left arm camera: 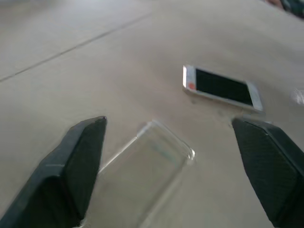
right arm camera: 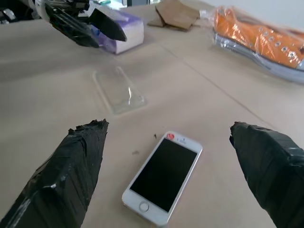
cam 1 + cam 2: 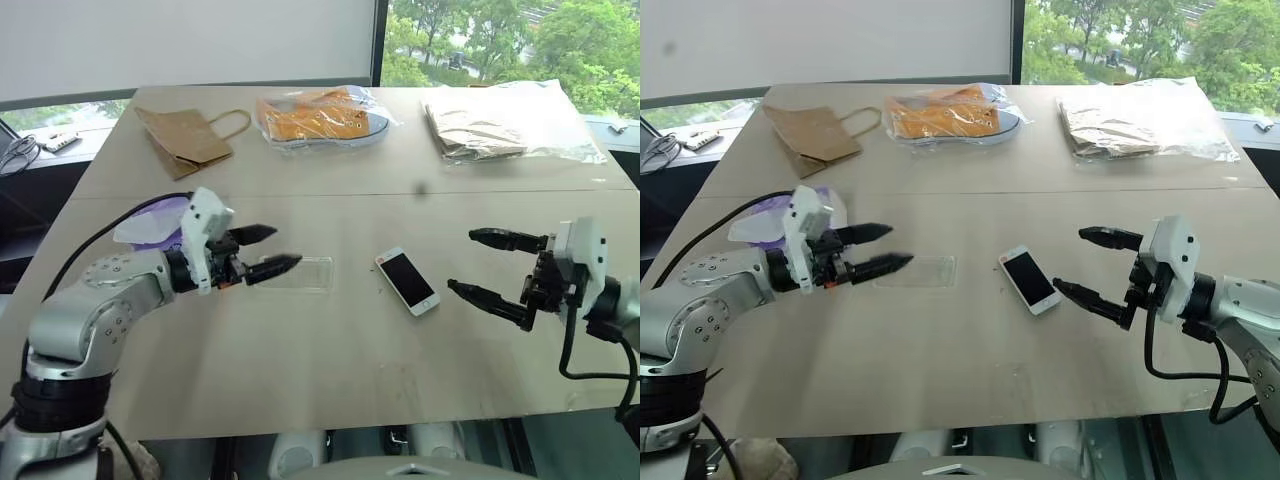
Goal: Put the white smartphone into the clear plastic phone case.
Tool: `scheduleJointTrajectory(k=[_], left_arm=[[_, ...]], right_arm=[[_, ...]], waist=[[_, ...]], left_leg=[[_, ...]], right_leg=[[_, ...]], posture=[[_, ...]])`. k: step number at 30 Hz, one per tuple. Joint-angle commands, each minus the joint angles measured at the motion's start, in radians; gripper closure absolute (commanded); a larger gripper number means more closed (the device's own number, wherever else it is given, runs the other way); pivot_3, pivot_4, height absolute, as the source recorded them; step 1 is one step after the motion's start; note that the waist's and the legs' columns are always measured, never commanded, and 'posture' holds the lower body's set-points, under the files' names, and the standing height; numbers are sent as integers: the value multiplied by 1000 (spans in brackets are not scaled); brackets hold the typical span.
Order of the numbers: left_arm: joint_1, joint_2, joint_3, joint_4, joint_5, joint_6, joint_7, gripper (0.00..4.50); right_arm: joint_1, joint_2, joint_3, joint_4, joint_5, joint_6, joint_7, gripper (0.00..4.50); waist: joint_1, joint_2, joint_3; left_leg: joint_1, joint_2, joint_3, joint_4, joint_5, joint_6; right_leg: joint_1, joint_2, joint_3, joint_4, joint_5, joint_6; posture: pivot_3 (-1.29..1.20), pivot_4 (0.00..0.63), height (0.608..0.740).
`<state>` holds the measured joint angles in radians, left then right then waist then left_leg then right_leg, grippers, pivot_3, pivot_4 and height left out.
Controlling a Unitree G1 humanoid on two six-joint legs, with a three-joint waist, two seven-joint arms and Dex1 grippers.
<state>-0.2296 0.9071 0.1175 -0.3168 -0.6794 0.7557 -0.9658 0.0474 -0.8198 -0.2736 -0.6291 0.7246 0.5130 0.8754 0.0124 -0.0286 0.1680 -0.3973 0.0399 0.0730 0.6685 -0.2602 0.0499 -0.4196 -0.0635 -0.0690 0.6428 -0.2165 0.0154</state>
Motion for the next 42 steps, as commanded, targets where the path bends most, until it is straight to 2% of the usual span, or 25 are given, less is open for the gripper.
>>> scheduleJointTrajectory(k=[1, 6, 13, 14, 16, 19, 23, 24, 30, 37, 42], left_arm=[[-34, 66, -102, 66, 108, -144, -180, 147], [-120, 57, -209, 250, 245, -324, -320, 147], [-217, -24, -315, 477, 398, -548, -416, 147], [-228, -38, -326, 511, 419, -579, -425, 677], [-250, -63, -346, 577, 451, -630, -445, 1221], [-267, -83, -360, 630, 481, -673, -472, 2376], [-277, -101, -346, 643, 459, -628, -500, 4313], [-277, -102, -343, 641, 457, -620, -505, 4473], [-259, -119, -333, 561, 447, -624, -505, 4473], [-211, -175, -344, 286, 364, -423, -470, 4473], [-187, -201, -373, 247, 378, -389, -436, 4473]], right_arm=[[41, -21, -50, -72, 38, 5, 19, 0], [145, -69, -70, -81, -22, -21, 75, 0], [189, -53, -106, -74, -63, -61, 59, 0], [192, -51, -106, -75, -64, -62, 60, 0], [193, -50, -106, -78, -61, -59, 57, 0], [198, -49, -113, -87, -56, -55, 52, 0], [216, -40, -130, -99, -66, -64, 39, 0], [218, -37, -131, -101, -66, -64, 37, 0], [207, -20, -110, -94, -91, -79, 15, 0], [176, 0, -107, -70, -98, -78, -5, 0], [165, 6, -106, -75, -115, -92, -8, 0]], waist=[[3, 2, 1], [10, 2, 1], [10, 2, 1], [10, 2, 1], [9, 2, 1], [7, 2, 1], [5, 2, 1], [5, 2, 1], [4, 2, 1], [5, 2, 1], [2, 2, 1]], left_leg=[[0, 0, 0, 0, 0, 0], [-1, -2, 1, 2, 0, 0], [-2, -2, 3, 2, -1, 2], [-2, -2, 3, 2, -1, 2], [-2, -2, 3, 2, -1, 2], [-2, -2, 2, 2, -1, 2], [-2, -2, 2, 2, -1, 2], [-2, -2, 2, 2, -1, 2], [-2, -2, 2, 3, -1, 2], [-3, -2, 1, 4, -1, 2], [-1, -2, 1, 4, -1, 2]], right_leg=[[0, 2, 0, 0, 0, 0], [0, 0, 0, -1, -3, 1], [0, -1, 1, -2, -2, 4], [0, 0, 1, -2, -2, 4], [0, 0, 1, -2, -1, 5], [0, 1, 0, -1, -1, 5], [0, 1, 1, -1, -1, 6], [0, 1, 1, -1, -1, 6], [1, 1, 1, -1, -1, 6], [1, 0, 1, -1, -1, 6], [1, 2, 2, 0, -1, 7]], posture=[[0, 150, 740], [0, 150, 740], [0, 150, 740], [0, 150, 740], [0, 150, 740], [0, 150, 740], [0, 150, 740], [0, 150, 740], [0, 150, 740], [0, 150, 740], [0, 150, 740]])
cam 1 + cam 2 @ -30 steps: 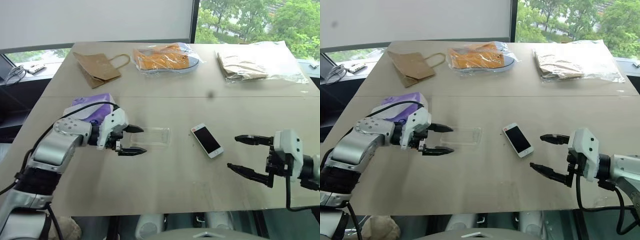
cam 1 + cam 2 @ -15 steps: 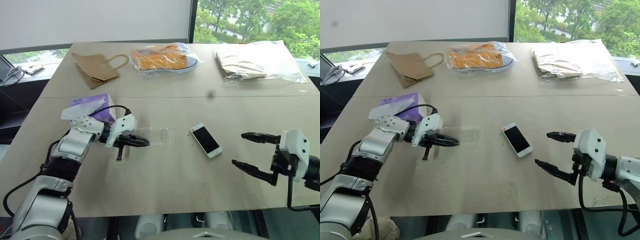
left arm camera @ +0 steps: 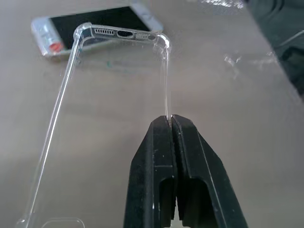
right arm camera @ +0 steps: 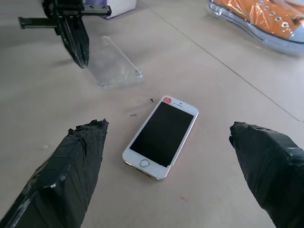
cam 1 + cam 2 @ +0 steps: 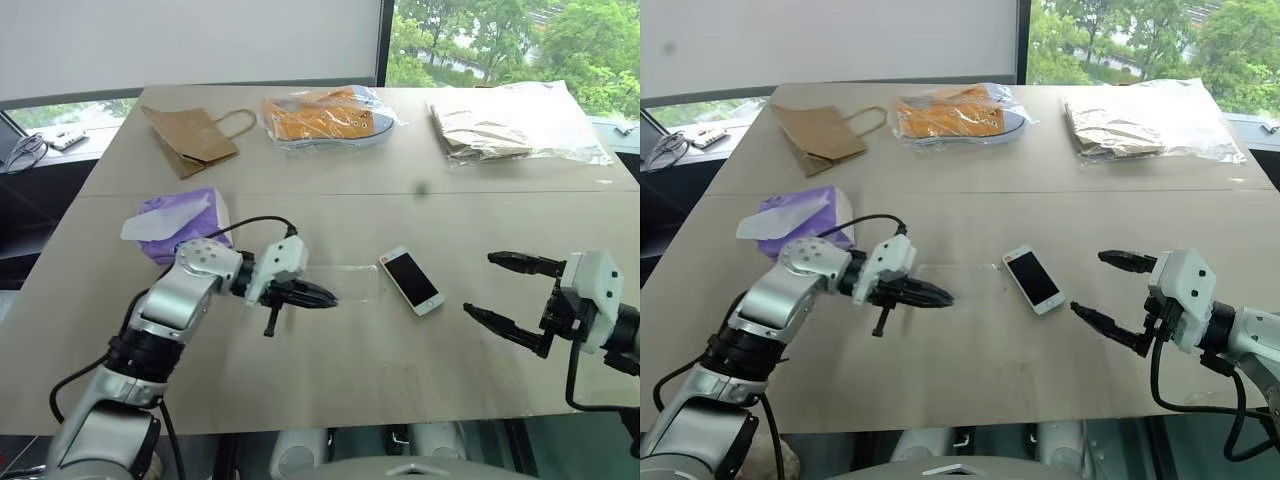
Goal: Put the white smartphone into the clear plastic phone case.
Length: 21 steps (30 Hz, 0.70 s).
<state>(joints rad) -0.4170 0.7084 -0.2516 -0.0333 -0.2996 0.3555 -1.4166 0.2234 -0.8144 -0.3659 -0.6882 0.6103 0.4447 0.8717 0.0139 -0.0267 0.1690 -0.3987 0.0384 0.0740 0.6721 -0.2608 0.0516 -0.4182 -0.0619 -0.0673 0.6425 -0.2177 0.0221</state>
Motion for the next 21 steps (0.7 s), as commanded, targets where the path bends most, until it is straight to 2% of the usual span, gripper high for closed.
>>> scheduleJointTrajectory(k=[1, 8, 13, 21], left_arm=[[-5, -6, -10, -37, -1, 17, 17, 4473], [2, 37, -50, -3, 60, 5, 15, 4473], [-28, 14, -81, 24, 91, 23, 32, 4473], [-99, -24, -124, -15, 94, 177, 59, 4473]], right_arm=[[-10, -1, -14, -16, 0, -21, -3, 0], [9, 1, -27, -32, 12, -4, -6, 0], [25, 12, -10, -53, 14, 4, -20, 0], [62, 6, -41, -89, 37, 19, -21, 0]], waist=[[1, 0, 0], [2, 0, 0], [5, 0, 0], [6, 0, 0]], left_leg=[[0, 0, 0, 0, 0, 0], [0, 0, 0, 0, 0, 0], [0, 0, -1, 0, 0, 0], [0, -1, -1, 1, 0, 0]], right_leg=[[0, 0, 0, 0, 0, 0], [0, 0, 0, 0, 0, 0], [0, 0, 0, 0, 0, 0], [1, 0, 0, 0, 0, 0]], posture=[[0, 150, 740], [0, 150, 740], [0, 150, 740], [0, 150, 740]])
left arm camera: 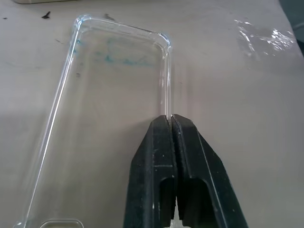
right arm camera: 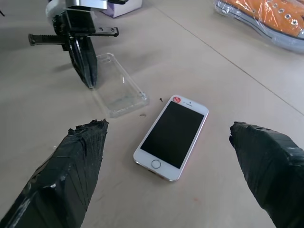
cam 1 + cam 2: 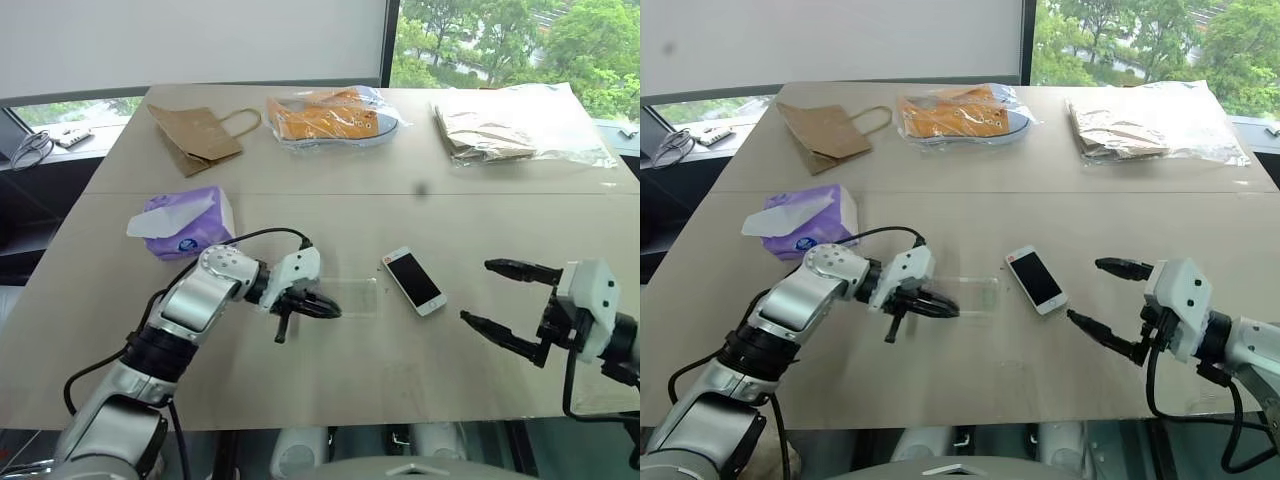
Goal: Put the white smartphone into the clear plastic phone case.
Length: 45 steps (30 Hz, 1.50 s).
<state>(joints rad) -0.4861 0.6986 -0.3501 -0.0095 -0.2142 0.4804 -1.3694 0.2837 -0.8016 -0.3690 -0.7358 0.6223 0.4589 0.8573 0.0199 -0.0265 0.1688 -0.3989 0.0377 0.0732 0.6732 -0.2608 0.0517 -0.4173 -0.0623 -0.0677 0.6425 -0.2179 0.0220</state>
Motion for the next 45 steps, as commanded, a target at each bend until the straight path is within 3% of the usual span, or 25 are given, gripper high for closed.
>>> scheduleJointTrajectory(k=[1, 7, 15, 25, 33, 35, 39, 44, 45], left_arm=[[-36, -17, -30, -43, 5, 73, 15, 4473], [-121, -67, -86, -8, 30, 131, 24, 4473], [-211, -144, -134, 108, 79, 48, 17, 4473], [-153, -101, -106, 21, 58, 55, 10, 4473], [-169, -170, -71, 17, 22, 100, 80, 4473], [-171, -167, -63, 6, 10, 113, 77, 4227], [-162, -139, -39, -48, -20, 148, 69, 2521], [-88, -86, 91, -190, -113, 191, 107, 153], [-60, -65, 119, -221, -127, 189, 110, 66]], right_arm=[[3, -8, -39, -45, 28, 7, -9, 0], [-3, -16, -42, -66, 39, 28, -27, 0], [-4, -21, -45, -79, 42, 42, -48, 0], [10, -13, -33, -79, 30, 30, -56, 0], [-6, -22, -1, -64, 13, 39, -58, 0], [-5, -26, 0, -61, 3, 39, -59, 0], [-3, -28, 5, -59, -1, 45, -60, 0], [-13, -32, 64, -59, -74, 99, -134, 0], [-19, -48, 101, -69, -106, 133, -162, 0]], waist=[[0, 0, 0], [0, 0, 0], [0, 0, 0], [-4, 0, 0], [-2, 0, 0], [-3, 0, 0], [-4, 0, 0], [-6, 0, 0], [-7, 0, 0]], left_leg=[[0, 0, 0, 0, 0, 0], [0, 0, 0, 0, 0, 0], [0, 0, 0, 0, 0, 0], [0, 0, -1, 0, 0, 0], [-1, 0, -1, 2, 0, 0], [-1, 0, -1, 2, 0, 0], [0, 0, -1, 2, 0, 0], [0, 0, -1, 2, 0, 0], [0, 1, -1, 2, 0, 0]], right_leg=[[0, 0, 0, 0, 0, 0], [0, 0, 0, 0, 0, 0], [0, 1, 0, 0, 0, 0], [0, 1, 0, 0, 0, 0], [1, 0, 0, 0, 0, 0], [1, 1, 0, 0, 0, 0], [1, 1, 0, 0, 0, 0], [1, 1, 0, 0, 0, 0], [1, 0, 0, 0, 0, 0]], posture=[[0, 150, 740], [0, 150, 740], [0, 150, 740], [0, 150, 740], [0, 150, 740], [0, 150, 740], [0, 150, 740], [0, 150, 740], [0, 150, 740]])
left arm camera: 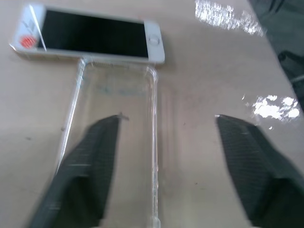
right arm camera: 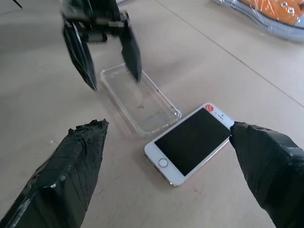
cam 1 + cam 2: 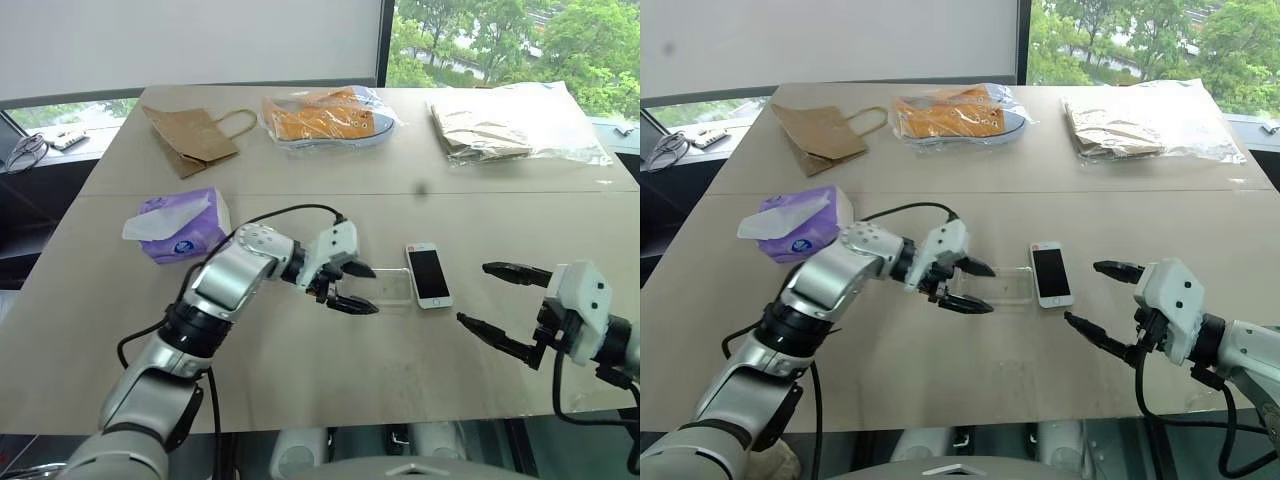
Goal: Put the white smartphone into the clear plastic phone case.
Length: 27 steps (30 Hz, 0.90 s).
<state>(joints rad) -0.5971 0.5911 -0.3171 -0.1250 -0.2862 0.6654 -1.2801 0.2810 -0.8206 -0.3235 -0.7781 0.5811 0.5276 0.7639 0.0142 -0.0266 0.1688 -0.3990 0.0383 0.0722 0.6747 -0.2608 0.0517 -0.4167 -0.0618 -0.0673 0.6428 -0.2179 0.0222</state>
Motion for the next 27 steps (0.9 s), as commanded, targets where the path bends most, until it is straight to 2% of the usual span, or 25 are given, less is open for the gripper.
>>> scheduleJointTrajectory(k=[1, 5, 9, 13, 20, 27], left_arm=[[77, 58, 117, -132, -70, -2, 28, 66], [181, 40, 282, -211, -181, -26, 91, 66], [246, 87, 361, -278, -250, -15, 95, 66], [303, 123, 400, -328, -286, -21, 114, 66], [336, 160, 428, -365, -340, 12, 169, 66], [380, 201, 477, -397, -450, 5, 115, 66]], right_arm=[[-27, -38, 87, -38, -91, 101, -100, 0], [-130, 56, 148, -15, 27, 299, -221, 0], [-184, 108, 223, -9, -31, 356, -313, 0], [-212, 117, 298, 11, -109, 388, -383, 0], [-265, 171, 390, 20, -140, 447, -431, 0], [-318, 195, 456, 46, -179, 472, -445, 0]], waist=[[-2, 0, 0], [0, 0, 0], [5, 0, 0], [1, 0, 0], [0, 0, 0], [0, 0, 0]], left_leg=[[0, 0, 0, 0, 0, 0], [1, 1, 0, 0, 0, 0], [0, 0, -1, 0, 0, 0], [0, -1, 0, 0, 0, 0], [0, 0, 0, 0, 0, 0], [0, 0, 0, 0, 0, 0]], right_leg=[[0, 0, 0, 0, 0, 0], [0, -1, 0, 0, 0, 0], [0, -2, -1, 0, 0, -2], [0, -2, 0, 0, 0, -2], [0, -1, -1, 0, -1, -1], [0, -1, -1, 0, -1, -1]], posture=[[0, 150, 740], [0, 150, 740], [0, 150, 740], [0, 150, 740], [0, 150, 740], [0, 150, 740]])
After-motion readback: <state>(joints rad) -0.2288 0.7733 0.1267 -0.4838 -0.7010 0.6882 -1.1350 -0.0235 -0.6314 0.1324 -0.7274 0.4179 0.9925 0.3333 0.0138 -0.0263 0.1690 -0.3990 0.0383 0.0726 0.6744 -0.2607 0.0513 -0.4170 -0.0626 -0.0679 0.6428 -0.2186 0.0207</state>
